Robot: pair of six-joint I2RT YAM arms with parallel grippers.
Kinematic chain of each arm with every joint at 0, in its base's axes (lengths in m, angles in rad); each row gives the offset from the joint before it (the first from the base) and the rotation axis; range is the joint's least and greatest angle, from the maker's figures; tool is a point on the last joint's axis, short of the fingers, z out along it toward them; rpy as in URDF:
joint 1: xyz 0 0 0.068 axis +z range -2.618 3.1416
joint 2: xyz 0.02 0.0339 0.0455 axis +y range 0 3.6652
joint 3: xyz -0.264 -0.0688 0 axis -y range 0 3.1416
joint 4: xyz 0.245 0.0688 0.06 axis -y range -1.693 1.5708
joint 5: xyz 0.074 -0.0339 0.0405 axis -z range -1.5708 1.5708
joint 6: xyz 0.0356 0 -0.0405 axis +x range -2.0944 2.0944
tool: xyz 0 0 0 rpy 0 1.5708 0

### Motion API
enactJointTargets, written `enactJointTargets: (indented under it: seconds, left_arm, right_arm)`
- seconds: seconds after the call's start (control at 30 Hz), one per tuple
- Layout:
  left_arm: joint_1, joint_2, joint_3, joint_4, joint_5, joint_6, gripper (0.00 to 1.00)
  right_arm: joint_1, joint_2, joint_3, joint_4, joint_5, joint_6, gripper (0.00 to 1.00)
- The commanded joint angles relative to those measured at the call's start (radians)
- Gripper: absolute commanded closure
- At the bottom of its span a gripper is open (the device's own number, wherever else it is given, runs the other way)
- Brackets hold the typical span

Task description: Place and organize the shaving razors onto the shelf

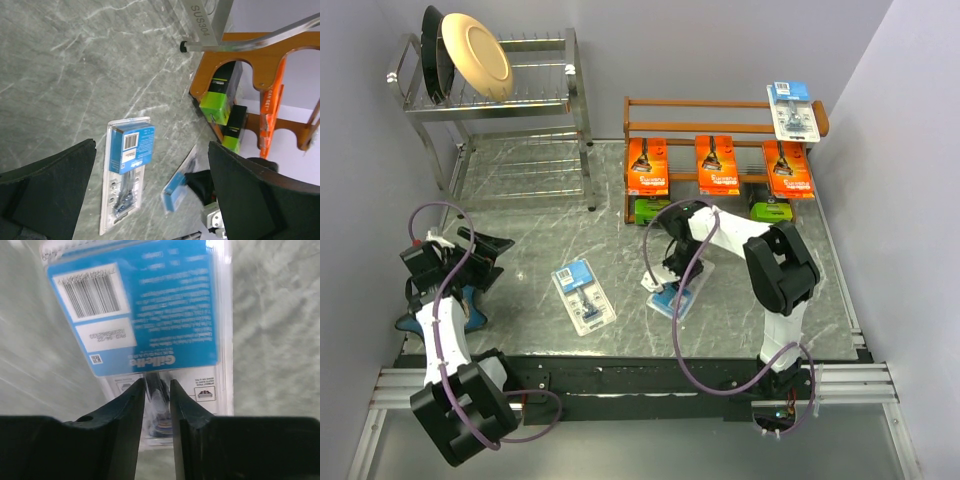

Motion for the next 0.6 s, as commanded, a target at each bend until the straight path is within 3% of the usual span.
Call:
enactJointTargets:
  seconds: [0.0,0.03,0.1,0.17,0.33,0.4,0.57]
  left_arm:
    - [0.0,0.01,0.002,0.055,0.053,-0.047,0.01]
    - [-0.003,0.014,0.002,0.061,0.056,-0.051,0.01]
    - [-0.013,0.021,-0.001,0.069,0.061,-0.064,0.01]
    - [-0.026,0.026,-0.002,0.081,0.062,-0.071,0.01]
    - [-0.042,0.047,0.005,0.093,0.068,-0.09,0.01]
    - [-0.053,0.061,0.013,0.092,0.071,-0.088,0.01]
    - [-0.085,0.083,0.031,0.11,0.076,-0.099,0.01]
  right_arm:
    - [0.022,0.012,0.028,-0.146,-0.189,0.45,0.69]
    - [0.022,0.019,0.032,-0.14,-0.22,0.595,0.71]
    - [0.021,-0.013,0.0,-0.091,-0.281,0.725,0.75]
    - [0.027,-0.103,-0.093,0.05,-0.295,0.877,0.77]
    - [0.035,-0.256,-0.214,0.337,-0.232,1.211,0.83]
    - [0.035,-0.341,-0.198,0.347,-0.235,1.274,0.85]
    - [0.035,-0.487,0.092,0.203,-0.339,1.42,0.87]
